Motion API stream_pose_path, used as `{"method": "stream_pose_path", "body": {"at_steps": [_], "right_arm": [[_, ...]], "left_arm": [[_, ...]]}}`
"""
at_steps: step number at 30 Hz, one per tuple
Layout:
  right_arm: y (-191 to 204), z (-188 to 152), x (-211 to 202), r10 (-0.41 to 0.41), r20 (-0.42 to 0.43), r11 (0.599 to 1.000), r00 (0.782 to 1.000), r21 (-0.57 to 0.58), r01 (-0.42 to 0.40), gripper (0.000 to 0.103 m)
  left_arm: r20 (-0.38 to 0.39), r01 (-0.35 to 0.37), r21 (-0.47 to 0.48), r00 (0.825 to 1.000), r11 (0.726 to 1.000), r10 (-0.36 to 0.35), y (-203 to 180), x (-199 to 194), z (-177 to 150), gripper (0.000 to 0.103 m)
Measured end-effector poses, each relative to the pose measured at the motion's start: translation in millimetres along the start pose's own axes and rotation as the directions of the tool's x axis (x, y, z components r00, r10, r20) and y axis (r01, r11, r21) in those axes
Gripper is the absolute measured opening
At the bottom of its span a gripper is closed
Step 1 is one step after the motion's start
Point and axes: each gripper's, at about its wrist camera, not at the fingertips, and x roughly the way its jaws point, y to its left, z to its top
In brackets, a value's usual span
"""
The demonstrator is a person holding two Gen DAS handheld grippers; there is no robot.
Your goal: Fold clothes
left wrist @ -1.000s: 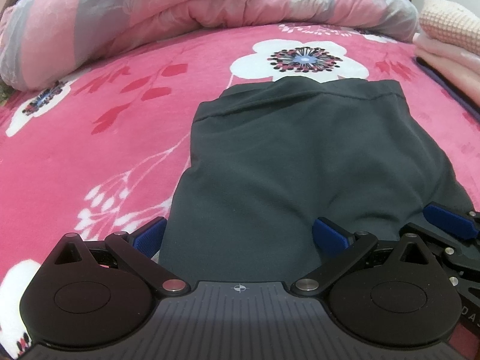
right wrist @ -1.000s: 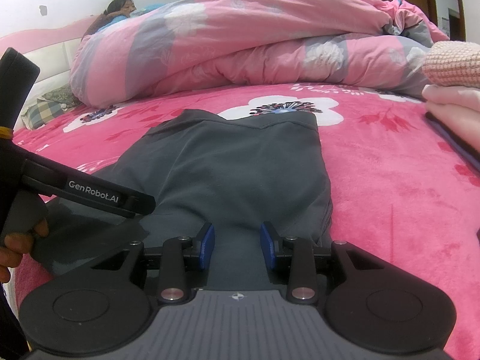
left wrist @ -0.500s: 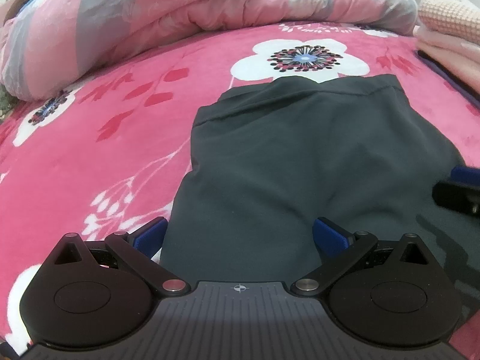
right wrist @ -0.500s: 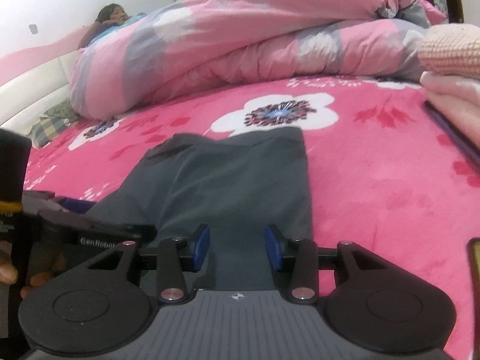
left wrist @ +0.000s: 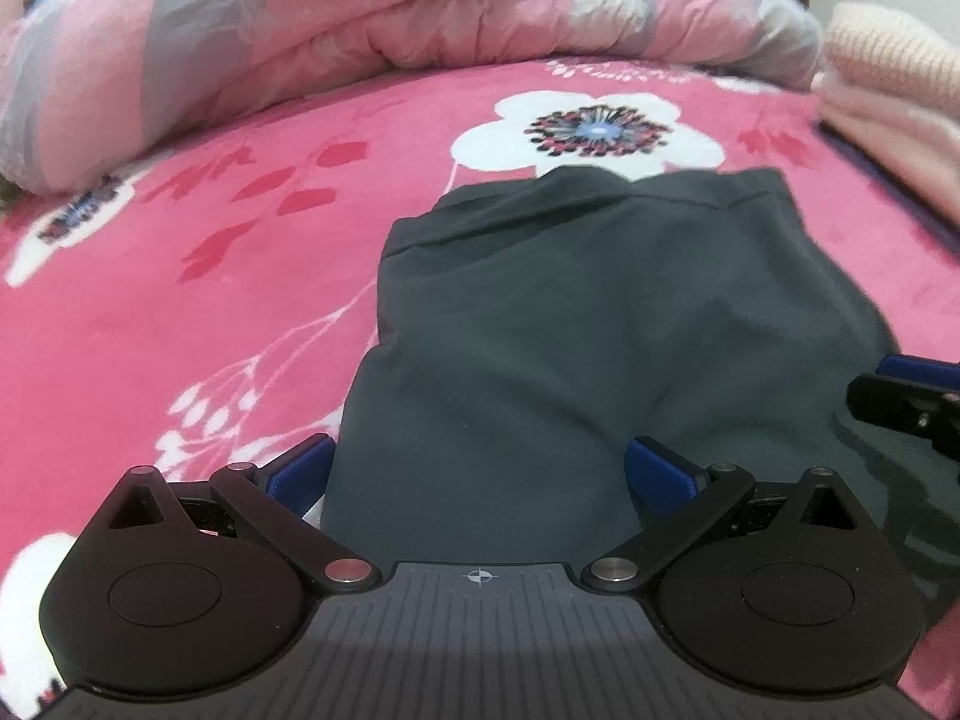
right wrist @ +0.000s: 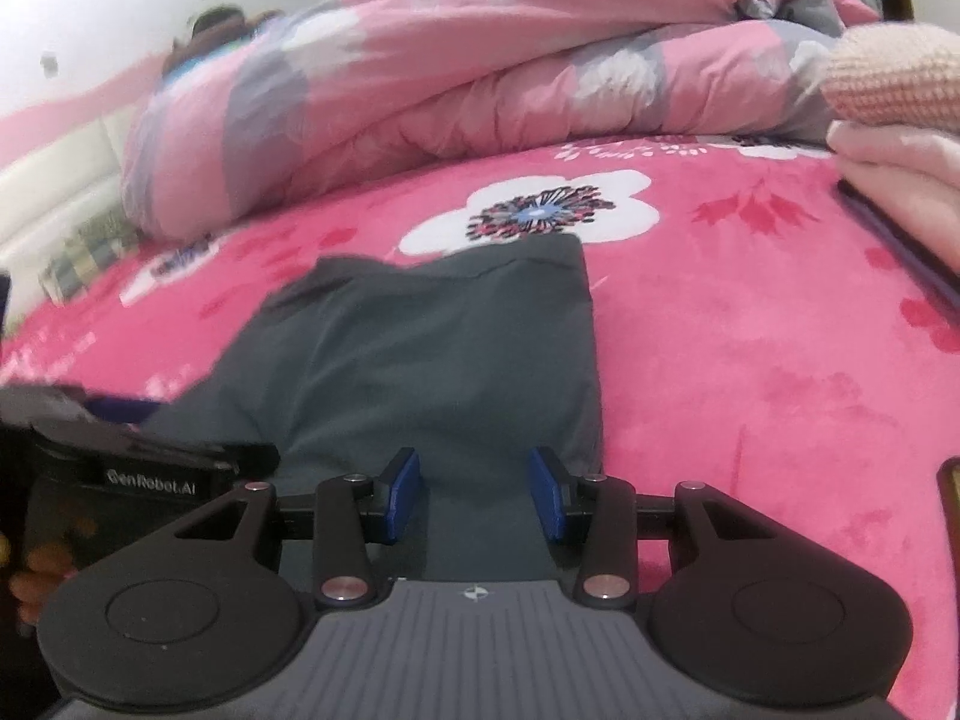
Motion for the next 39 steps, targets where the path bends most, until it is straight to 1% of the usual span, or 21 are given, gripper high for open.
{"method": "stream_pose_path", "body": {"at_steps": [2, 4, 5, 7, 9, 11, 12, 13, 15, 17, 20, 22, 26, 28, 29, 32, 34, 35, 37, 38, 39], "right_arm": [[-5.3, 1.4, -9.2, 0.005, 0.026, 1.000, 1.000, 0.017, -0.005, 0.044], [-14.0, 3.6, -17.3, 0.007, 0.047, 0.999, 0.999, 0.041, -0.008, 0.044], [-20.2, 5.2, -19.6, 0.011, 0.050, 0.998, 0.999, 0.061, -0.014, 0.044], [-34.2, 8.6, -22.4, 0.025, 0.052, 0.994, 0.998, 0.109, -0.030, 0.049], [-50.0, 12.7, -20.0, 0.052, 0.038, 0.985, 0.998, 0.165, -0.057, 0.053], [-64.0, 17.1, -13.8, 0.086, 0.015, 0.972, 0.996, 0.216, -0.087, 0.064], [-69.4, 18.8, -9.9, 0.102, 0.003, 0.966, 0.995, 0.237, -0.100, 0.067], [-73.9, 20.3, -5.6, 0.121, -0.012, 0.960, 0.993, 0.257, -0.114, 0.067], [-81.9, 23.0, 6.4, 0.181, -0.051, 0.940, 0.982, 0.303, -0.158, 0.067], [-87.5, 24.8, 19.0, 0.247, -0.090, 0.915, 0.965, 0.350, -0.201, 0.068], [-90.6, 29.9, 35.3, 0.322, -0.116, 0.887, 0.940, 0.384, -0.256, 0.070], [-92.1, 34.3, 45.3, 0.368, -0.127, 0.868, 0.921, 0.401, -0.292, 0.073], [-96.2, 45.3, 74.2, 0.467, -0.136, 0.807, 0.874, 0.469, -0.359, 0.073], [-93.6, 51.5, 87.0, 0.500, -0.143, 0.792, 0.854, 0.476, -0.383, 0.073], [-92.0, 54.6, 93.3, 0.515, -0.148, 0.785, 0.844, 0.477, -0.395, 0.073], [-84.1, 61.6, 110.2, 0.552, -0.164, 0.774, 0.818, 0.466, -0.429, 0.073], [-78.6, 66.8, 120.0, 0.562, -0.176, 0.775, 0.808, 0.455, -0.440, 0.068], [-75.9, 69.4, 124.9, 0.567, -0.182, 0.775, 0.804, 0.449, -0.445, 0.066], [-72.3, 72.4, 131.1, 0.569, -0.191, 0.779, 0.800, 0.438, -0.449, 0.058], [-70.4, 73.2, 133.6, 0.565, -0.197, 0.785, 0.801, 0.429, -0.448, 0.054], [-68.8, 73.6, 134.1, 0.559, -0.200, 0.791, 0.804, 0.420, -0.445, 0.047]], "left_arm": [[0.037, 0.056, -0.019, 0.998, 0.998, -0.055, 9.3, -5.4, 0.3, 0.103], [0.097, 0.131, -0.034, 0.987, 0.991, -0.128, 21.7, -13.6, -0.5, 0.103], [0.116, 0.159, -0.041, 0.981, 0.986, -0.153, 28.0, -16.1, -0.7, 0.103], [0.136, 0.195, -0.058, 0.973, 0.979, -0.186, 40.6, -18.2, -0.5, 0.103], [0.139, 0.230, -0.088, 0.966, 0.969, -0.216, 54.9, -14.4, 0.0, 0.103], [0.137, 0.267, -0.123, 0.959, 0.956, -0.250, 69.4, -8.5, 0.3, 0.103], [0.134, 0.298, -0.141, 0.950, 0.944, -0.280, 76.5, -3.9, 0.8, 0.103], [0.127, 0.333, -0.150, 0.940, 0.931, -0.316, 81.9, 0.3, 1.2, 0.103], [0.087, 0.403, -0.161, 0.915, 0.901, -0.394, 89.7, 12.2, 4.2, 0.103], [0.050, 0.465, -0.169, 0.884, 0.869, -0.464, 94.8, 25.5, 8.0, 0.103], [0.050, 0.544, -0.166, 0.837, 0.822, -0.544, 100.2, 40.7, 14.2, 0.103], [0.052, 0.600, -0.173, 0.797, 0.781, -0.601, 103.3, 51.8, 19.9, 0.103], [0.049, 0.684, -0.171, 0.725, 0.709, -0.687, 104.1, 71.1, 30.8, 0.102], [0.044, 0.711, -0.152, 0.699, 0.686, -0.714, 99.7, 79.1, 36.4, 0.102], [0.043, 0.721, -0.144, 0.689, 0.678, -0.724, 98.1, 82.4, 38.7, 0.102], [0.049, 0.743, -0.137, 0.665, 0.655, -0.745, 94.2, 92.0, 45.4, 0.098], [0.055, 0.750, -0.145, 0.657, 0.645, -0.752, 91.5, 99.8, 49.5, 0.090], [0.059, 0.750, -0.152, 0.657, 0.644, -0.752, 91.1, 102.6, 50.5, 0.085], [0.065, 0.747, -0.166, 0.659, 0.643, -0.749, 90.7, 107.5, 52.5, 0.069], [0.067, 0.743, -0.171, 0.664, 0.647, -0.745, 90.6, 108.6, 53.1, 0.065], [0.066, 0.737, -0.173, 0.671, 0.654, -0.739, 90.2, 109.0, 53.1, 0.055]]}}
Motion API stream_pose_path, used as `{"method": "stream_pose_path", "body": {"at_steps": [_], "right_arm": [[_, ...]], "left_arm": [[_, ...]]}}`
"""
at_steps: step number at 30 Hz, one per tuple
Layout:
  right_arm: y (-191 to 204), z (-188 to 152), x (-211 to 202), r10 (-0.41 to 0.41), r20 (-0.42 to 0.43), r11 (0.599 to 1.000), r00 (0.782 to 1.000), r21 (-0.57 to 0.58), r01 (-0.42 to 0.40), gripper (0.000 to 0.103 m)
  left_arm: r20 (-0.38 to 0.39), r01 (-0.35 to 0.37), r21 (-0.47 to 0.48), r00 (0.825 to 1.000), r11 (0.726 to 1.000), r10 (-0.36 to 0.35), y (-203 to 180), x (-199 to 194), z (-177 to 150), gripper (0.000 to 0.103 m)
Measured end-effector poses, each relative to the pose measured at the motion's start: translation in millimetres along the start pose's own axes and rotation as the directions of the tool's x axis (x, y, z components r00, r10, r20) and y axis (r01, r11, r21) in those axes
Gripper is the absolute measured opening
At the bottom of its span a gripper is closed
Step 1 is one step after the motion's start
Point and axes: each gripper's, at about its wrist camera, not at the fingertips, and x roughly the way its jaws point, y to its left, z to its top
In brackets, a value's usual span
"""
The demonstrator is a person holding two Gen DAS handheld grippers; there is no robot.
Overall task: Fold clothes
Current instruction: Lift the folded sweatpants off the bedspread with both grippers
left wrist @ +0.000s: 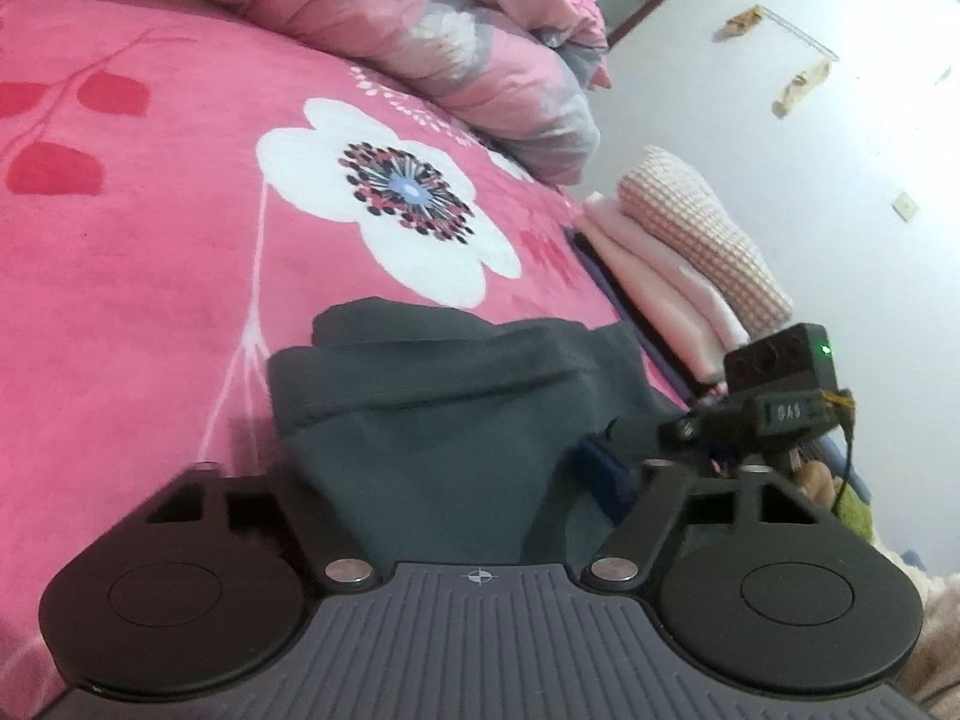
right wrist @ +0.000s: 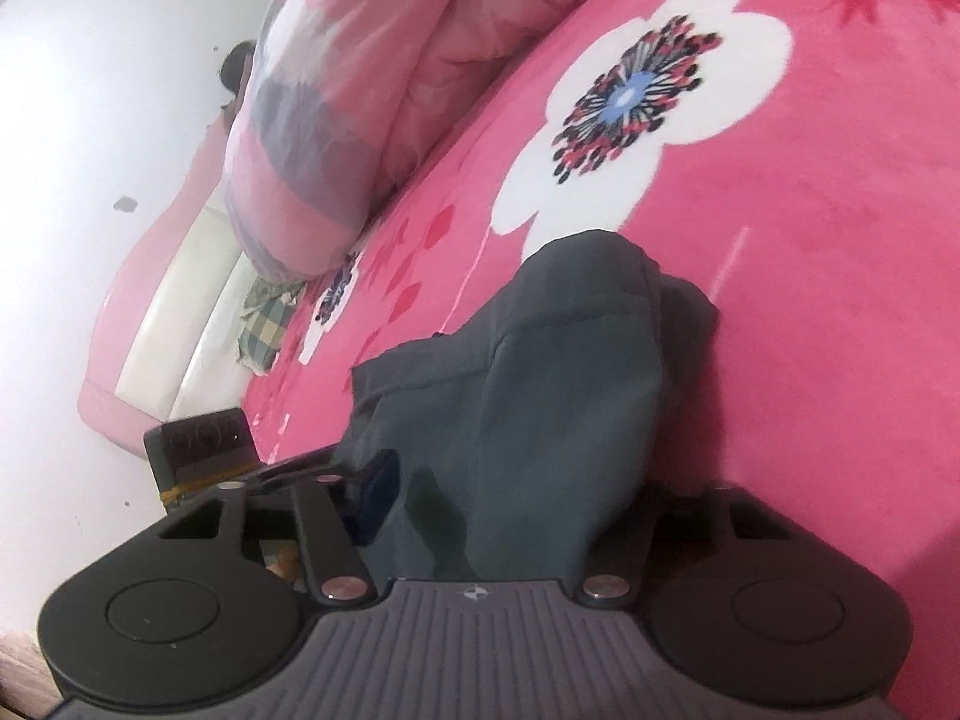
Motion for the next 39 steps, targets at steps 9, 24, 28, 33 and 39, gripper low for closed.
{"method": "stream_pose_path", "body": {"at_steps": [9, 24, 28, 33, 39], "right_arm": [[27.9, -8.4, -10.1, -0.055, 0.075, 0.993, 0.996, -0.099, 0.062, 0.013], [113.7, -71.3, -99.2, -0.022, 0.305, 0.965, 0.952, -0.242, 0.100, 0.011], [134.3, -93.0, -129.0, -0.001, 0.364, 0.956, 0.932, -0.274, 0.108, 0.011], [158.5, -118.1, -178.6, 0.001, 0.449, 0.942, 0.893, -0.301, 0.150, 0.011], [188.0, -150.5, -262.5, -0.027, 0.561, 0.912, 0.827, -0.325, 0.251, 0.011]], "left_arm": [[0.026, 0.020, -0.032, 0.999, 0.999, -0.019, -14.0, -9.2, 0.5, 0.019], [0.187, 0.075, 0.180, 0.976, 0.981, -0.109, -135.4, -76.1, -20.0, 0.016], [0.192, 0.096, 0.237, 0.971, 0.967, -0.144, -171.9, -85.9, -27.5, 0.016], [0.175, 0.151, 0.296, 0.962, 0.943, -0.209, -218.3, -86.6, -30.8, 0.015], [0.123, 0.272, 0.391, 0.931, 0.879, -0.343, -291.6, -68.3, -27.8, 0.015]]}}
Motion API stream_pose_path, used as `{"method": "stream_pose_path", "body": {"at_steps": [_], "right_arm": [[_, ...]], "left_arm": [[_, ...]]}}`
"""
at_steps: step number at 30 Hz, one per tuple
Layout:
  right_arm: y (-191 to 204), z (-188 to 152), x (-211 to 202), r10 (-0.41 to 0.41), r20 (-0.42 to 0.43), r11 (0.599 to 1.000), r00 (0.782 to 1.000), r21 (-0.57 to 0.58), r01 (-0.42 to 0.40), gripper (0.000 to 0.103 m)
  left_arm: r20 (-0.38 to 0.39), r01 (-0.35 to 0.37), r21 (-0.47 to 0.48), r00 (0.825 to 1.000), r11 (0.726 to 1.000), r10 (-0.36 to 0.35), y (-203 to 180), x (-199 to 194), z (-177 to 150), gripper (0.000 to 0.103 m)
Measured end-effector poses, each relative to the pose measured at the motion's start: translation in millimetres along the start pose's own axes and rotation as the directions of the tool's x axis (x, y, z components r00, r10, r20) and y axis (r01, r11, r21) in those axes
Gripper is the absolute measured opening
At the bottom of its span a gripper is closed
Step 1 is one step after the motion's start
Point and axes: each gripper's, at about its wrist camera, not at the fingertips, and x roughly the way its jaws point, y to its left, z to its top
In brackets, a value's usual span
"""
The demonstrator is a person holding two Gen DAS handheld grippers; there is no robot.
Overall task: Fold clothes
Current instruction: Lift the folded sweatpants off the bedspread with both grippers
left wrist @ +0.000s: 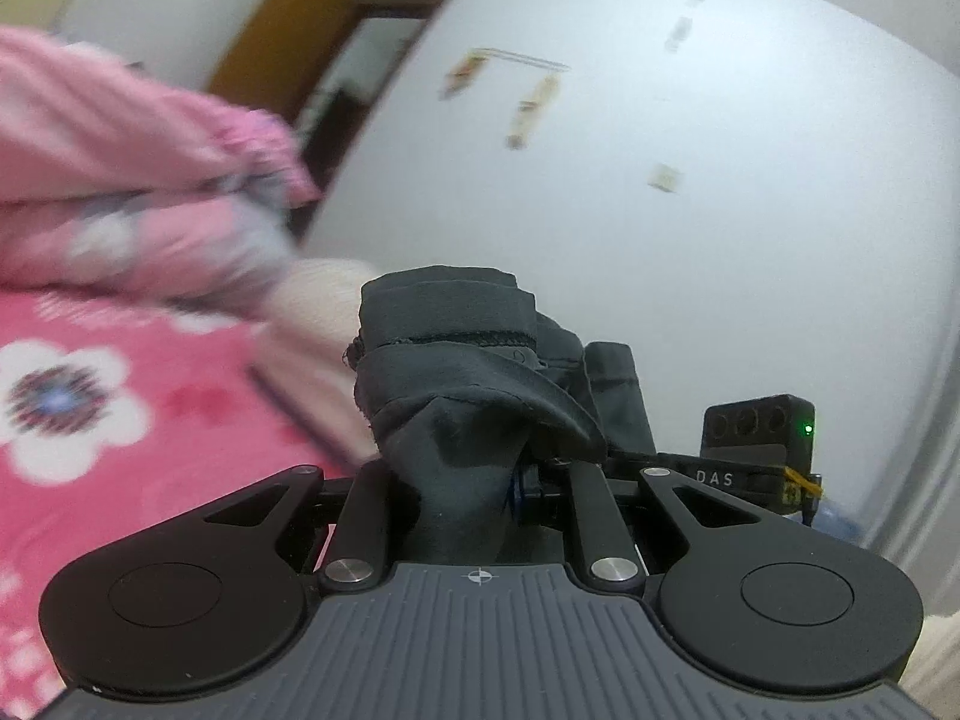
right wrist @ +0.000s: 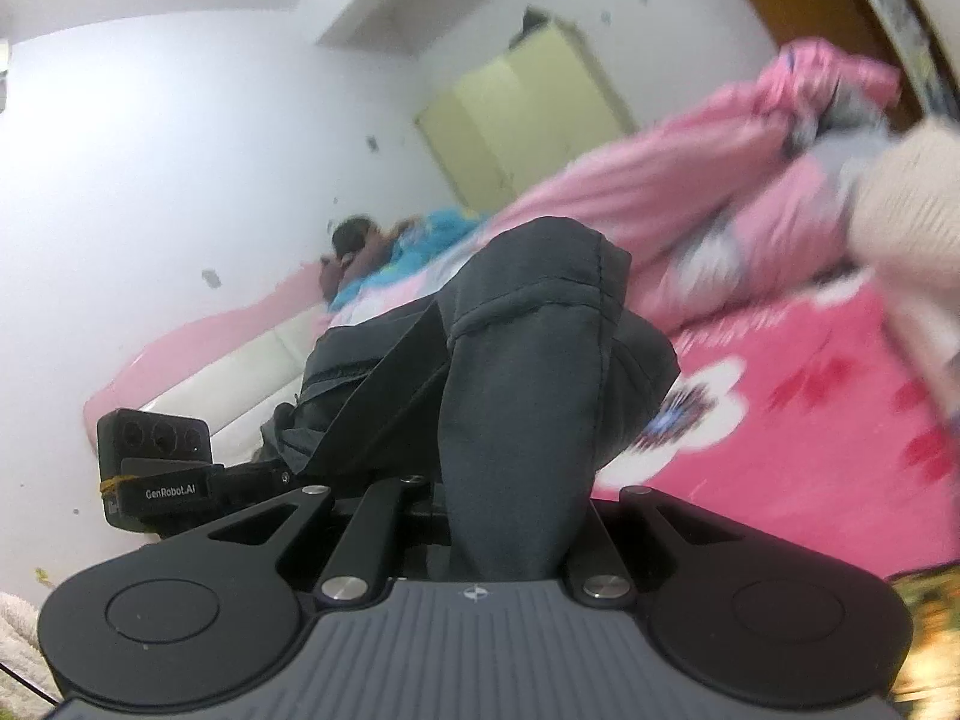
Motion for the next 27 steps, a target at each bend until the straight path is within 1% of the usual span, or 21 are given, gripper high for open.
{"method": "stream_pose_path", "body": {"at_steps": [3, 6, 9, 14, 18, 21, 24, 27], "right_arm": [[6.6, 20.5, -49.2, -0.061, 0.048, 0.997, 0.997, -0.054, 0.064, 0.011], [9.3, 43.4, -95.8, -0.130, 0.086, 0.985, 0.988, -0.104, 0.138, 0.011], [2.1, 64.2, -137.4, -0.190, 0.104, 0.970, 0.976, -0.132, 0.203, 0.011], [-20.8, 87.2, -186.7, -0.270, 0.106, 0.948, 0.957, -0.143, 0.283, 0.011], [-48.1, 99.7, -202.9, -0.317, 0.086, 0.930, 0.944, -0.167, 0.328, 0.011], [-70.9, 107.8, -208.9, -0.341, 0.065, 0.916, 0.938, -0.203, 0.347, 0.011], [-99.7, 112.9, -200.5, -0.325, 0.031, 0.916, 0.945, -0.238, 0.323, 0.011], [-134.4, 115.3, -183.8, -0.300, -0.013, 0.927, 0.954, -0.240, 0.289, 0.011]], "left_arm": [[-0.002, 0.088, 0.027, 0.996, 0.996, -0.088, -26.9, 32.8, 10.5, 0.015], [-0.015, 0.159, 0.038, 0.987, 0.987, -0.158, -48.0, 70.6, 19.3, 0.015], [-0.035, 0.210, 0.025, 0.977, 0.977, -0.209, -62.4, 113.1, 23.6, 0.015], [-0.068, 0.269, -0.011, 0.961, 0.963, -0.269, -72.2, 182.9, 24.1, 0.015], [-0.100, 0.280, -0.063, 0.953, 0.958, -0.285, -64.6, 234.5, 17.8, 0.015], [-0.128, 0.265, -0.088, 0.953, 0.960, -0.275, -55.6, 261.3, 8.8, 0.015], [-0.153, 0.233, -0.102, 0.957, 0.967, -0.247, -43.0, 284.5, 0.0, 0.015], [-0.166, 0.186, -0.119, 0.965, 0.975, -0.205, -30.1, 298.3, -6.0, 0.015]]}}
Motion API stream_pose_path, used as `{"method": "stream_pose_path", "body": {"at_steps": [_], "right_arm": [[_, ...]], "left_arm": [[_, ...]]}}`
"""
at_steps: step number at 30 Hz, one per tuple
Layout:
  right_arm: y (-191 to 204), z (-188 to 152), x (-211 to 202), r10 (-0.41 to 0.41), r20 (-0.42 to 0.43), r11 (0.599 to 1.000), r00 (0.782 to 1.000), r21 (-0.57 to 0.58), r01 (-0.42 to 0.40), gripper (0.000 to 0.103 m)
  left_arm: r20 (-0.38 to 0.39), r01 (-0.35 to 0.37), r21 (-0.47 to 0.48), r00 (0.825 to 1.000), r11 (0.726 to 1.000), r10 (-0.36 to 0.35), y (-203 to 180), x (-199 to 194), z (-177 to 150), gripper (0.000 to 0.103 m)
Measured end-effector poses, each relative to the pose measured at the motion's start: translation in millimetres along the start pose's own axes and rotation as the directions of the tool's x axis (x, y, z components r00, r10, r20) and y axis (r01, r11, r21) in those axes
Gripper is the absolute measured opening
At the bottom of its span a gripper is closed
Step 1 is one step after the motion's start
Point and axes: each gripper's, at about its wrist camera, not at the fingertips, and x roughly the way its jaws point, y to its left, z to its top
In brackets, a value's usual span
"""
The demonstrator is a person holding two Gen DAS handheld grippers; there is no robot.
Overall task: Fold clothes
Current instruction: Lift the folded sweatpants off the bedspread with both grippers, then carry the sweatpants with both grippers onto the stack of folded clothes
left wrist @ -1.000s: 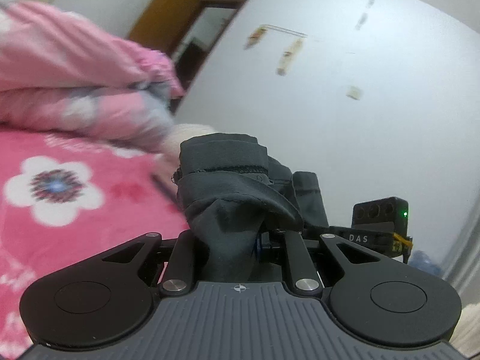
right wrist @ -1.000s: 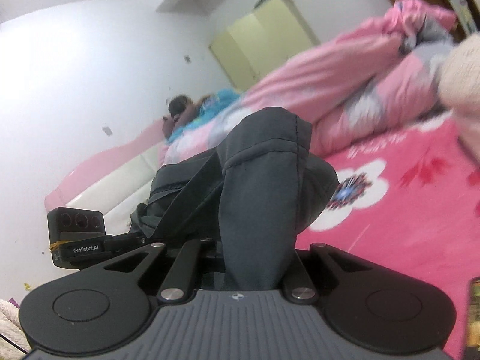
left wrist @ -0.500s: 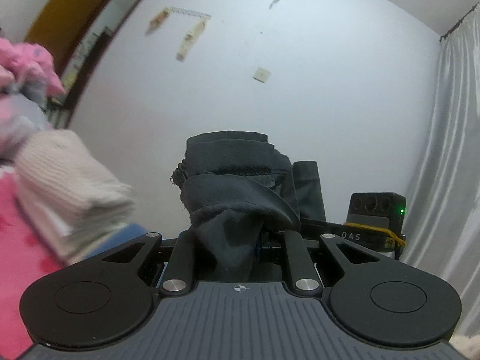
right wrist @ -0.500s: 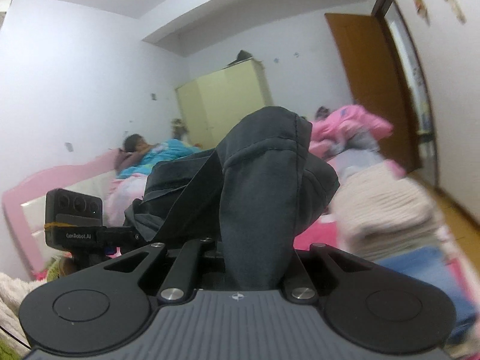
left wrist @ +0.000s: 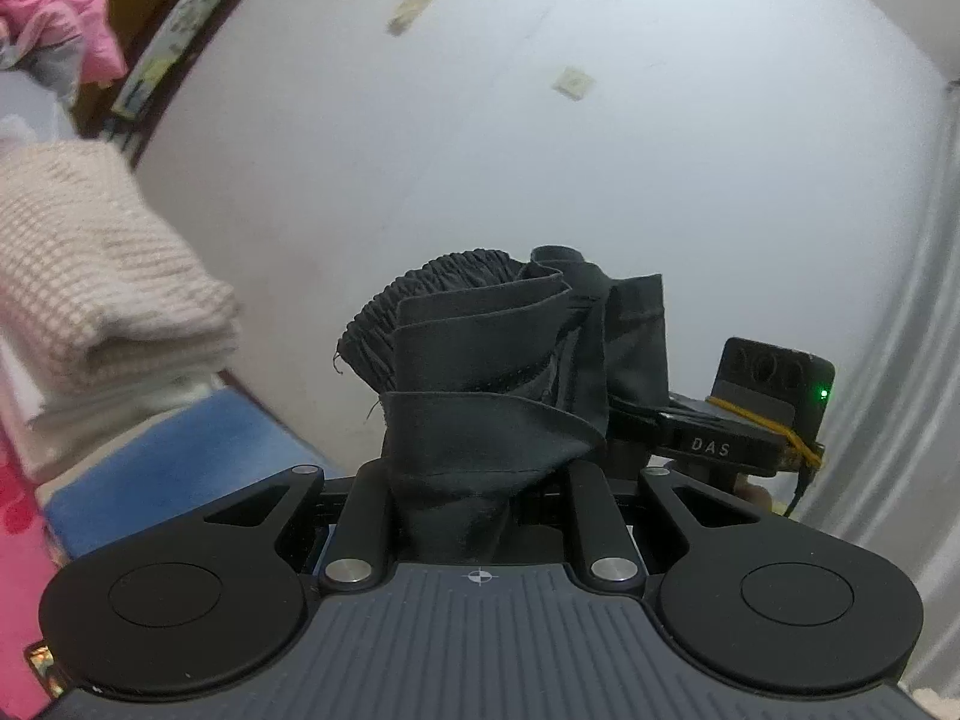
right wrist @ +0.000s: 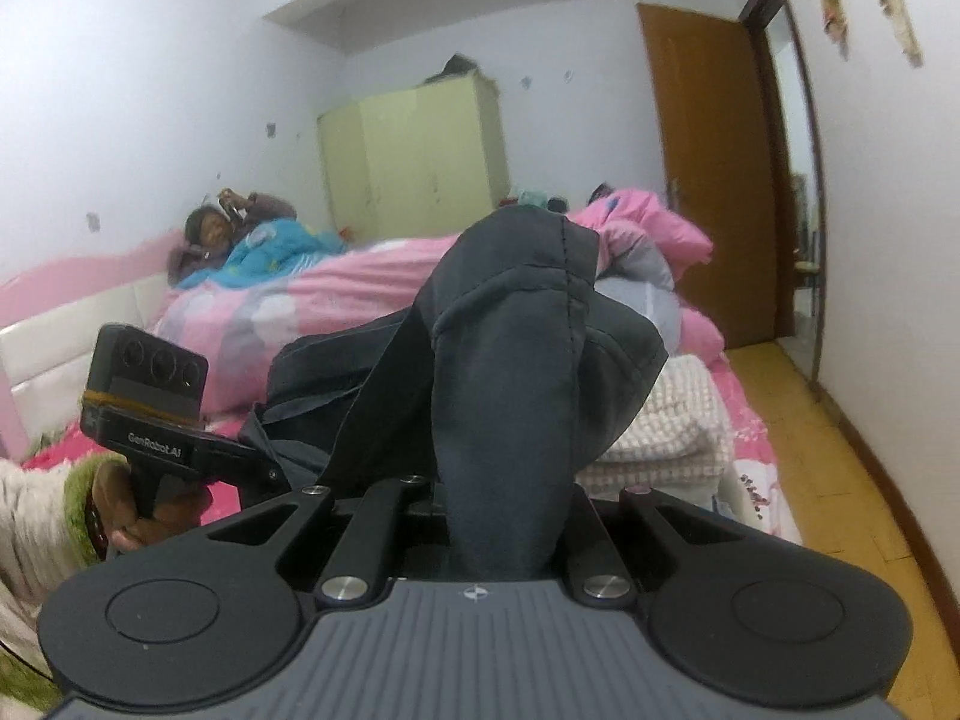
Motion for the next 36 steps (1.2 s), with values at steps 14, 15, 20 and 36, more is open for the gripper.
{"method": "stream_pose_path", "body": {"at_steps": [14, 15, 20, 36], "right_arm": [[-99.4, -12.7, 156.3, 0.172, -0.236, 0.976, 0.956, 0.169, -0.134, 0.014], [-105.7, -16.6, 167.0, 0.182, -0.258, 0.972, 0.949, 0.190, -0.135, 0.018], [-134.1, -40.2, 194.9, 0.128, -0.372, 0.946, 0.919, 0.323, -0.002, 0.052], [-75.3, -4.5, 137.1, -0.306, -0.128, 0.946, 0.943, 0.072, 0.317, 0.034]], "left_arm": [[-0.089, -0.232, -0.154, 0.971, 0.960, 0.220, 110.5, 35.4, 7.0, 0.016], [-0.100, -0.247, -0.156, 0.967, 0.956, 0.233, 116.2, 37.9, 5.8, 0.019], [-0.131, -0.288, -0.205, 0.955, 0.935, 0.265, 143.6, 46.6, 1.8, 0.035], [0.094, -0.306, 0.298, 0.952, 0.904, 0.291, 62.0, -6.8, -0.6, 0.062]]}}
